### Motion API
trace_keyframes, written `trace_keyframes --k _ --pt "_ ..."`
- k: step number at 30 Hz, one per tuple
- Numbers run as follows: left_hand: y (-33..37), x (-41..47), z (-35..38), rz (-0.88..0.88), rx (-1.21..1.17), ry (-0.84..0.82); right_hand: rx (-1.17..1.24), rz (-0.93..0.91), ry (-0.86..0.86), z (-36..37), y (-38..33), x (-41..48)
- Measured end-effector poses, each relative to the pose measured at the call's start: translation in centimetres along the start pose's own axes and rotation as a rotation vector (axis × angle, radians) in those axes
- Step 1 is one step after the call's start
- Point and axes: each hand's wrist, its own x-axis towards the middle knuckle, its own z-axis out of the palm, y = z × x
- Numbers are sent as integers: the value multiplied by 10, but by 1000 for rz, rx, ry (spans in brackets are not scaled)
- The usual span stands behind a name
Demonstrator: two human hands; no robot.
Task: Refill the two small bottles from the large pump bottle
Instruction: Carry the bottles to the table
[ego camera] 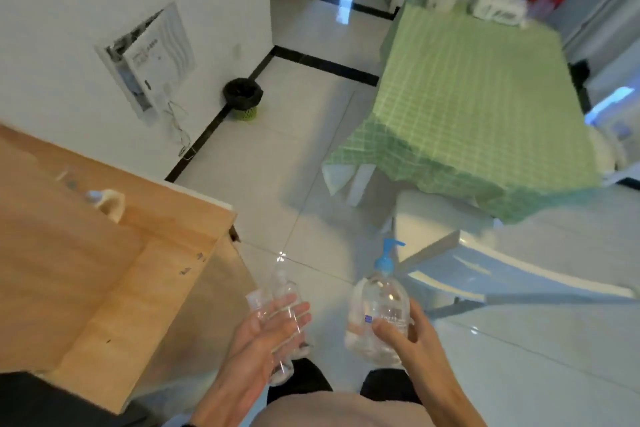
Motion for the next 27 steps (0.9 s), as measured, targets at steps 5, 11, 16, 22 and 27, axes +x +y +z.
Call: trace_keyframes --k 5,11,16,22,27 --pt "-20 23 77 -81 163 -198 159 22 238 -79 32 -25" --pt "-75 28 195 -155 362 -390 306 52 455 -183 87 -66" --pt "-150 11 308 -215 537 -563 404 45 608 -280 137 -113" --pt "-231 -20 427 -336 684 -741 516 97 773 -380 193 -173" --pt "-265 -26 490 -387 783 -795 599 148 887 -437 219 -200"
